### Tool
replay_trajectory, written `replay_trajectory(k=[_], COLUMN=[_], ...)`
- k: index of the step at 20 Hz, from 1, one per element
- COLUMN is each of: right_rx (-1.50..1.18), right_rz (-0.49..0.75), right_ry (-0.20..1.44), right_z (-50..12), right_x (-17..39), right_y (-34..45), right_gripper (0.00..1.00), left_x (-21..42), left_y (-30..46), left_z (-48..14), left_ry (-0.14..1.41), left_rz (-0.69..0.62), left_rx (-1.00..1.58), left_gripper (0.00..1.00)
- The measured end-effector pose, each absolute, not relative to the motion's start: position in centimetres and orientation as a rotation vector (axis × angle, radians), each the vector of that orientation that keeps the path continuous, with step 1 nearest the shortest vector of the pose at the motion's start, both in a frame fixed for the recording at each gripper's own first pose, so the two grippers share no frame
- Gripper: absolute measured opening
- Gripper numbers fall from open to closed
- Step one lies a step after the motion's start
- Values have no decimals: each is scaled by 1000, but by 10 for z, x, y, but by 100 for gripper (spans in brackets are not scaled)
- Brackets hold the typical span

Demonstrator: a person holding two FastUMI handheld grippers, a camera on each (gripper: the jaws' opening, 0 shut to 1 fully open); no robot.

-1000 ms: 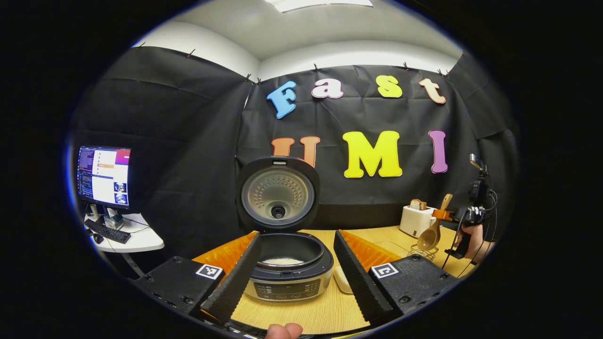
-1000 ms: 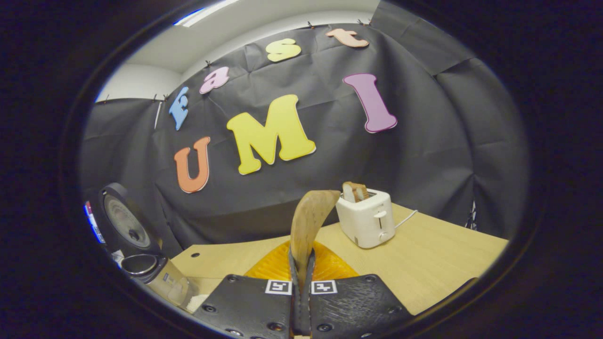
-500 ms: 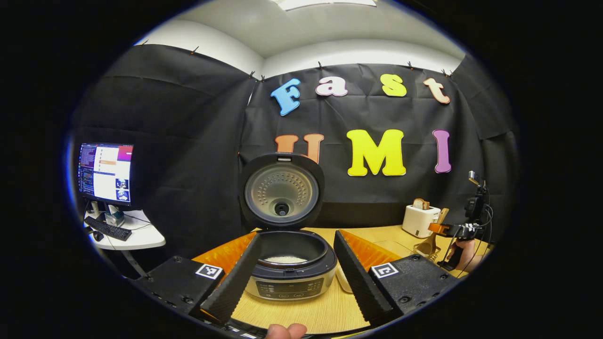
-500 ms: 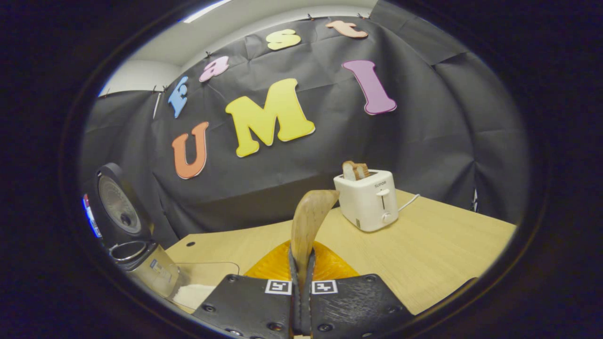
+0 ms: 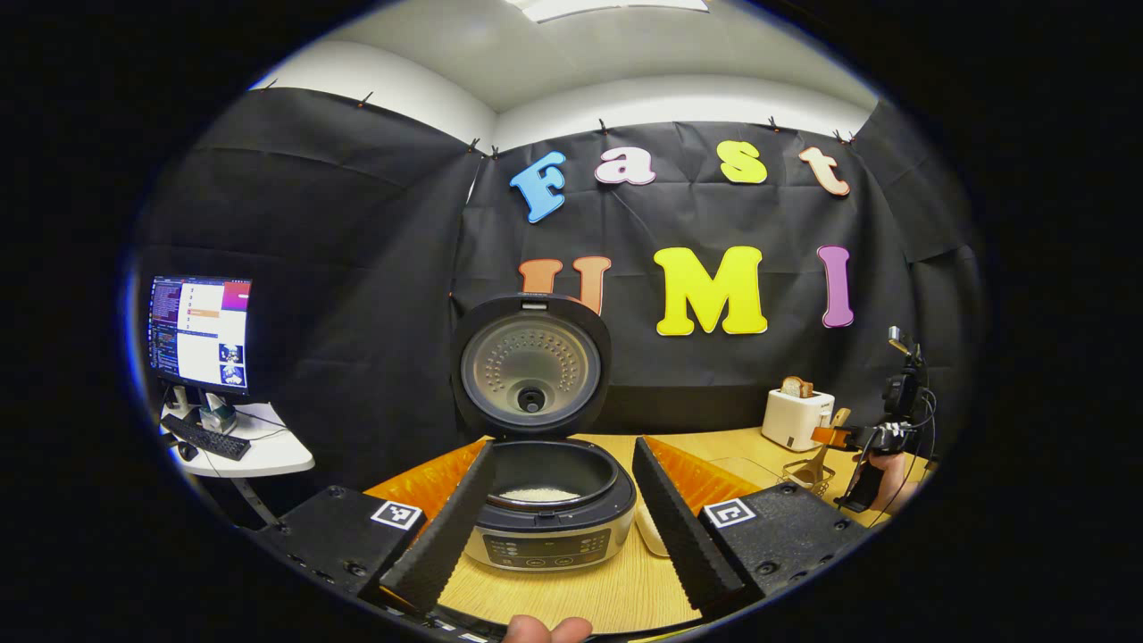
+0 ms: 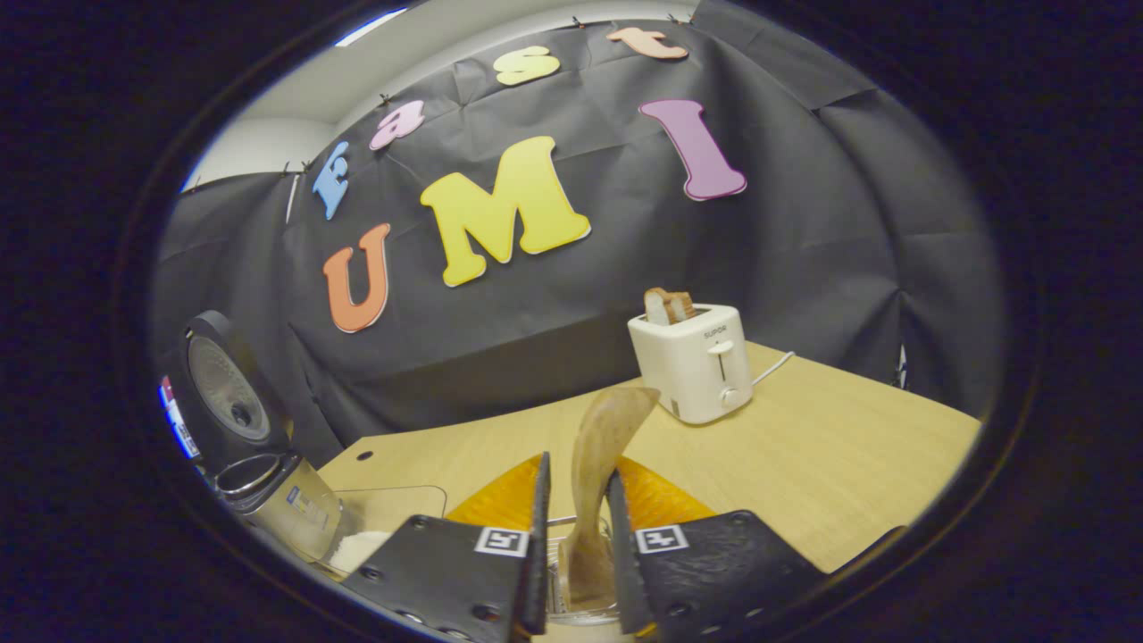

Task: Close the left gripper, press the button to open the rice cooker; take a wooden spoon from the chopstick holder with the right hand, scoop a spoonful of rice and pour it into the rice cooker, then put the wooden spoon back into the chopstick holder.

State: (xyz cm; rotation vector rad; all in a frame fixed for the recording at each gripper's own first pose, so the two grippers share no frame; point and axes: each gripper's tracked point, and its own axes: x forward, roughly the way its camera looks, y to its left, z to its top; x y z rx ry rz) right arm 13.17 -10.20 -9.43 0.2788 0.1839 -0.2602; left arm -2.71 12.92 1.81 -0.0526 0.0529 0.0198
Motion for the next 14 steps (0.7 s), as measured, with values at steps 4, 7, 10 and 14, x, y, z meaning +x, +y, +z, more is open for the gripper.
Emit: replay_trajectory(k=[4, 7, 10, 14], right_rx=[238, 187, 140, 64], right_rz=[-265, -263, -245, -201], right_ry=[176, 148, 115, 83], right_z=[-91, -80, -68, -60], right_x=[121, 108, 87, 57], right_y=[-108, -114, -113, -104], right_gripper=[83, 95, 91, 91], left_x=[-26, -26, -24, -23], left_y=[126, 123, 119, 111], left_z=[22, 28, 29, 34], left_ry=[40, 15, 8, -9], left_rz=[23, 28, 39, 75], left_rx=[-51, -43, -36, 3], left_gripper=[98, 98, 98, 98])
